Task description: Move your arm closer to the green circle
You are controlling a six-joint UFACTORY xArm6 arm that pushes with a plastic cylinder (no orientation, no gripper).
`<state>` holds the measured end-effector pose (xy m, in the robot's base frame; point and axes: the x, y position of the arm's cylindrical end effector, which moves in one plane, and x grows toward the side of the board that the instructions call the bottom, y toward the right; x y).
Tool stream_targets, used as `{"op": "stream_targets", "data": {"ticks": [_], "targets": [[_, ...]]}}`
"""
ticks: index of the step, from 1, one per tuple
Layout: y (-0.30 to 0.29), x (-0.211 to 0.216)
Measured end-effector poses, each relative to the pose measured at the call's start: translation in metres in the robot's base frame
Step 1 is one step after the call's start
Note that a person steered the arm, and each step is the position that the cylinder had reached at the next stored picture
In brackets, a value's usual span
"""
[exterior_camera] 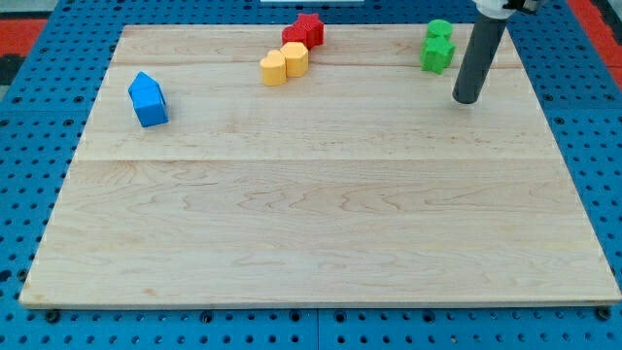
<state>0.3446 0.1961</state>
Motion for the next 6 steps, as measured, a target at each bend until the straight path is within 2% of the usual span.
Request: {"op": "stream_targets", "data": {"ticks": [1,2,3,4,5,6], "targets": [[0.0,0.004],[0.048,0.018],[0.106,-0.021],[0.105,-0.096],[0.069,-0.146],[0.013,-0.151]]}}
